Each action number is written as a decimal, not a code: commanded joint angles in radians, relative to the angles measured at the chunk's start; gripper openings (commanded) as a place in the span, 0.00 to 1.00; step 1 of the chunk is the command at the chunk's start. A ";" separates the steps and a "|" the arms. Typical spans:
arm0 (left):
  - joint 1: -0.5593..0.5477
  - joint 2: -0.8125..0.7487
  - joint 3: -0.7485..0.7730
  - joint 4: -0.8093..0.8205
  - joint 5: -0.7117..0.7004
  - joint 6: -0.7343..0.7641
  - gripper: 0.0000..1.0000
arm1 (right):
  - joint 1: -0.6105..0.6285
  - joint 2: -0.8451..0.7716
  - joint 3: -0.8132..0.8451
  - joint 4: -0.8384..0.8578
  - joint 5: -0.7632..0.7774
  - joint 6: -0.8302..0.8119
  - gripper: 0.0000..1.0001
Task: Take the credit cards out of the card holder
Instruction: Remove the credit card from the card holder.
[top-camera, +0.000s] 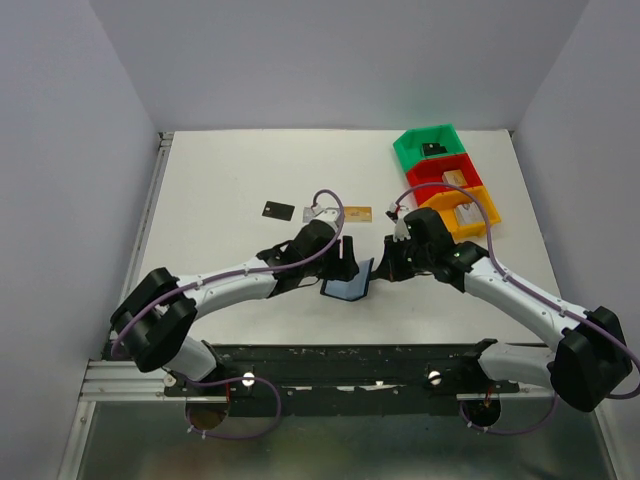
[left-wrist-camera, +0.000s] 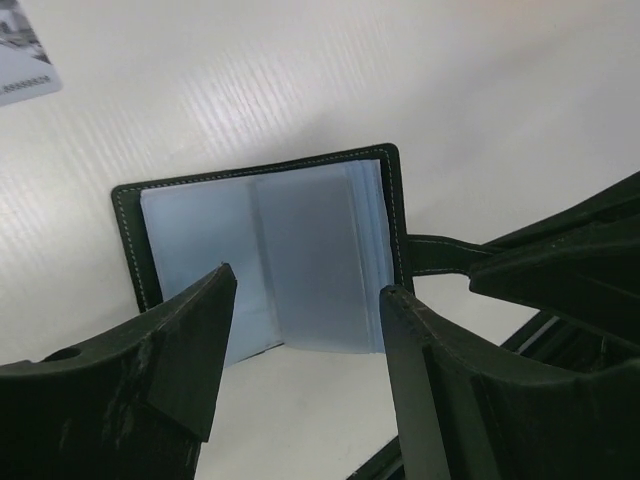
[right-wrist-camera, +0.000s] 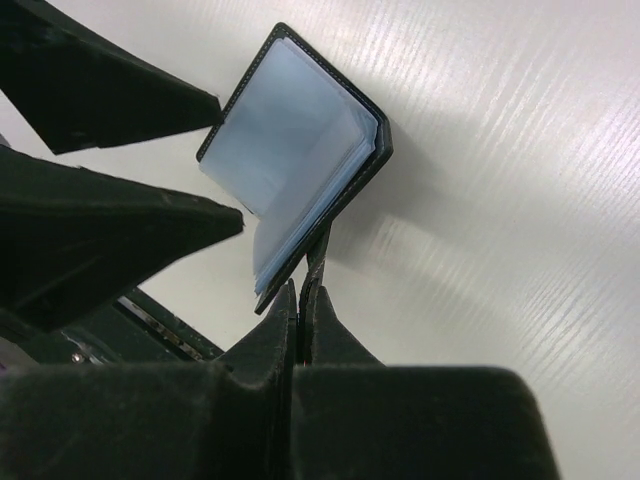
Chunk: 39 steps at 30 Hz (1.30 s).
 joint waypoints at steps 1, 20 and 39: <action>-0.029 0.077 0.070 0.037 0.126 0.058 0.71 | -0.003 -0.015 0.027 -0.024 -0.009 -0.017 0.00; -0.042 0.082 0.062 -0.055 -0.018 0.046 0.72 | -0.008 0.057 0.019 -0.038 0.098 -0.009 0.00; -0.039 0.126 0.103 -0.095 -0.030 0.074 0.74 | -0.015 0.119 0.128 -0.062 0.075 -0.086 0.00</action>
